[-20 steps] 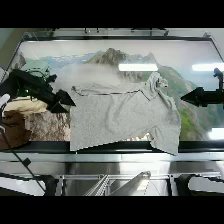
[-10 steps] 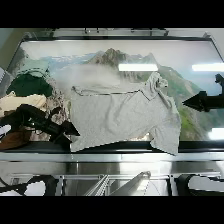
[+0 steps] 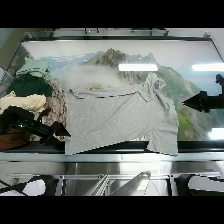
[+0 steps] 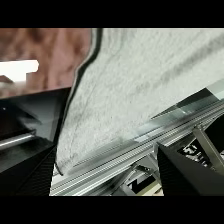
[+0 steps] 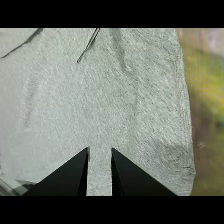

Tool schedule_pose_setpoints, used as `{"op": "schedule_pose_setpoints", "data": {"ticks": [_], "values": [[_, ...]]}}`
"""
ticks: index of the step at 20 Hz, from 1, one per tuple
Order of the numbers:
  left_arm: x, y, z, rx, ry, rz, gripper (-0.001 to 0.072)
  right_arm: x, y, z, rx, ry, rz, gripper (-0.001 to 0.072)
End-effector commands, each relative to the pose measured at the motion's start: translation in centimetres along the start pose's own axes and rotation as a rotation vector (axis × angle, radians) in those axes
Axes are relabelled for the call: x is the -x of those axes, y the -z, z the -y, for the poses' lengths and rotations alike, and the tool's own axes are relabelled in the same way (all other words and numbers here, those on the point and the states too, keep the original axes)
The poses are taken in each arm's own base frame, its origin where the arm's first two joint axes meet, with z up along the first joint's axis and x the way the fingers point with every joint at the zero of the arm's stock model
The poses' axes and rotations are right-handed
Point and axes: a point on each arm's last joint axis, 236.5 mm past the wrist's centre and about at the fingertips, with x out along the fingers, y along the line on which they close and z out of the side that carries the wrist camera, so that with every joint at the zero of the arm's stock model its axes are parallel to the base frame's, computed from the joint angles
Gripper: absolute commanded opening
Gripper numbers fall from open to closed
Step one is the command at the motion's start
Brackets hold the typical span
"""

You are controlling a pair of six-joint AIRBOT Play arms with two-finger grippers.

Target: Fold the shirts.

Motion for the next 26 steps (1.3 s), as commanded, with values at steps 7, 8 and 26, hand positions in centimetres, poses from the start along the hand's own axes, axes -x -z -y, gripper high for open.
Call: {"op": "schedule_pose_setpoints", "data": {"ticks": [7,8,26], "values": [[-0.3,2.8,-0.8,0.022,-0.003,0.160,0.0697,0.0,-0.6,-0.7,0.001,-0.030,0.028,0.0183],[-0.9,3.0,-1.3,0.032,-0.009,0.174,0.0696,0.1,-0.9,-1.1,0.008,-0.047,0.040,0.0183],[-7.0,0.3,0.4,-0.001,0.056,0.110,0.0015,0.7,-1.3,-1.2,0.018,-0.068,0.066,0.0182]]}}
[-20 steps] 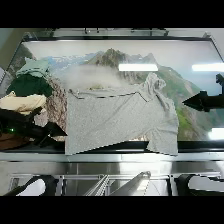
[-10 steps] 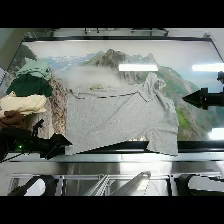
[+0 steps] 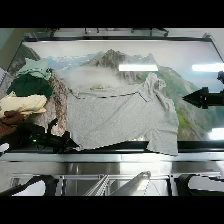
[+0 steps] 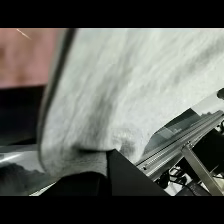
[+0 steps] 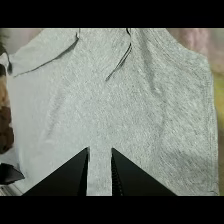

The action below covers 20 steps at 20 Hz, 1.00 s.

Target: Fold the shirts.

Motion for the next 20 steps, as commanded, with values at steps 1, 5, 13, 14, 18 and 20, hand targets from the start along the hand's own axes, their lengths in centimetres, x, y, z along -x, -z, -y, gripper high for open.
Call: {"op": "schedule_pose_setpoints", "data": {"ticks": [1,5,13,14,18,20], "values": [[0.3,-1.9,0.6,-0.058,-0.015,0.044,0.0015,1.2,0.1,1.6,-0.030,0.036,0.014,0.0180],[1.6,-2.5,1.3,-0.119,-0.037,0.114,0.0015,5.2,1.2,6.9,-0.176,0.128,0.078,0.0162],[1.6,-3.3,1.0,-0.111,-0.046,0.141,0.0016,-0.3,11.6,12.8,-0.377,0.211,-0.083,0.0499],[1.3,-3.2,0.7,-0.100,-0.046,0.129,0.0016,-1.3,12.3,12.6,-0.376,0.202,-0.117,0.0499],[0.4,-2.9,-0.1,-0.063,-0.046,0.084,0.0016,-4.5,12.8,11.0,-0.325,0.189,-0.196,0.0412],[0.2,-2.9,-0.2,-0.059,-0.048,0.079,0.0016,-5.6,12.2,10.1,-0.313,0.174,-0.184,0.0413]]}}
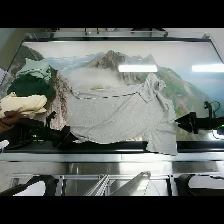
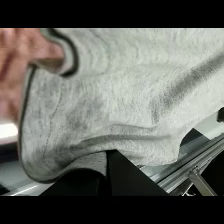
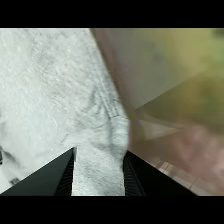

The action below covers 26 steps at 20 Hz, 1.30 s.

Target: Fold the shirts.

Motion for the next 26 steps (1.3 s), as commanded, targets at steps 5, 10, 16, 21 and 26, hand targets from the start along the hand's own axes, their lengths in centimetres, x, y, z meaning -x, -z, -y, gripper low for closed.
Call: {"op": "schedule_pose_setpoints", "data": {"ticks": [5,10,16,21,26], "values": [[0.5,-0.5,-0.1,-0.029,-0.022,0.036,0.0016,-2.1,-1.5,-1.6,0.044,-0.005,0.044,0.0413],[1.8,-1.8,1.4,-0.065,-0.004,0.114,0.0017,-1.0,-0.9,-7.3,0.169,-0.231,0.035,0.0015],[21.0,-1.3,23.1,-0.701,0.233,0.563,0.0017,19.0,2.3,-33.2,0.812,-0.858,0.527,0.0015],[44.2,11.5,36.7,-1.076,0.125,1.339,0.0018,33.3,16.2,-47.9,1.395,-0.676,1.147,0.0015],[49.7,18.9,40.0,-1.177,-0.134,1.564,0.0019,39.4,24.5,-52.3,1.620,-0.201,1.629,0.0015]]}}
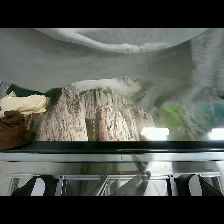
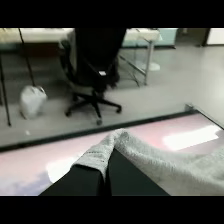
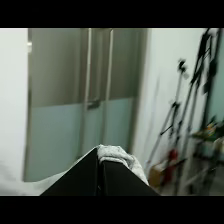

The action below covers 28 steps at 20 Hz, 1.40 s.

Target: Fold the shirts.

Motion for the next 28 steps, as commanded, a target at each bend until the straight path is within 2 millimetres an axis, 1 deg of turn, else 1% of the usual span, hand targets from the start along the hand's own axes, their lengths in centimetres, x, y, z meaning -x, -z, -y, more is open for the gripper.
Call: {"op": "schedule_pose_setpoints", "data": {"ticks": [1,2,3,4,5,6,7,8,9,10,11,14,15,16,17,19,20,21,22,23,25,27,28], "values": [[2.6,-4.1,2.7,-0.131,-0.078,0.025,0.0019,0.4,-6.3,-3.1,0.356,0.201,0.039,0.0015],[2.1,-3.8,2.2,-0.096,-0.062,-0.002,0.0019,0.4,-5.9,-2.4,0.365,0.226,0.009,0.0016],[1.4,-3.3,1.3,-0.054,-0.043,-0.031,0.0019,0.5,-4.9,-1.2,0.347,0.251,-0.029,0.0016],[0.3,-2.1,0.4,-0.002,-0.006,-0.078,0.0019,0.7,-3.3,0.6,0.278,0.278,-0.090,0.0016],[-0.9,-0.2,-0.5,0.055,0.039,-0.139,0.0019,0.8,-1.0,2.3,0.185,0.277,-0.160,0.0016],[-2.2,2.3,-1.2,0.118,0.089,-0.217,0.0019,0.8,1.2,3.5,0.086,0.251,-0.217,0.0016],[-3.7,5.0,-1.7,0.184,0.148,-0.300,0.0019,0.9,3.6,4.8,0.003,0.218,-0.270,0.0015],[-5.4,8.1,-2.1,0.254,0.214,-0.392,0.0018,1.0,6.2,6.2,-0.084,0.184,-0.314,0.0015],[-7.1,11.0,-2.4,0.313,0.263,-0.463,0.0019,1.2,9.3,7.6,-0.173,0.163,-0.360,0.0015],[-8.9,14.2,-2.7,0.361,0.306,-0.541,0.0018,1.3,12.8,8.9,-0.253,0.154,-0.417,0.0015],[-10.9,17.9,-3.2,0.400,0.328,-0.624,0.0018,1.4,16.9,9.8,-0.333,0.147,-0.482,0.0015],[-16.4,29.4,-4.7,0.505,0.355,-0.833,0.0019,1.8,31.9,12.4,-0.558,0.194,-0.693,0.0015],[-17.9,33.1,-5.4,0.549,0.355,-0.884,0.0019,2.1,36.5,13.1,-0.608,0.218,-0.751,0.0015],[-19.5,37.1,-6.5,0.603,0.341,-0.932,0.0019,2.2,40.8,13.8,-0.657,0.233,-0.797,0.0015],[-20.8,41.1,-7.7,0.657,0.328,-0.986,0.0019,2.4,44.9,14.6,-0.701,0.258,-0.834,0.0015],[-22.4,47.8,-9.8,0.748,0.320,-1.084,0.0017,2.6,51.6,16.1,-0.784,0.305,-0.850,0.0015],[-23.2,50.2,-10.6,0.778,0.328,-1.117,0.0016,2.4,53.9,16.8,-0.831,0.309,-0.835,0.0015],[-24.0,52.2,-11.4,0.802,0.332,-1.140,0.0015,2.2,55.8,17.4,-0.882,0.315,-0.815,0.0015],[-25.2,53.5,-12.3,0.820,0.319,-1.143,0.0015,1.7,57.3,18.1,-0.924,0.314,-0.794,0.0015],[-26.2,54.0,-13.4,0.824,0.300,-1.127,0.0014,1.2,58.3,18.8,-0.958,0.311,-0.773,0.0015],[-28.3,53.6,-15.0,0.808,0.278,-1.082,0.0016,0.1,59.0,20.1,-0.988,0.301,-0.735,0.0015],[-29.3,52.9,-16.5,0.823,0.247,-1.053,0.0016,-0.8,58.8,21.5,-1.010,0.311,-0.705,0.0015],[-29.3,52.9,-17.0,0.833,0.234,-1.046,0.0016,-1.0,58.5,22.0,-1.006,0.311,-0.696,0.0015]]}}
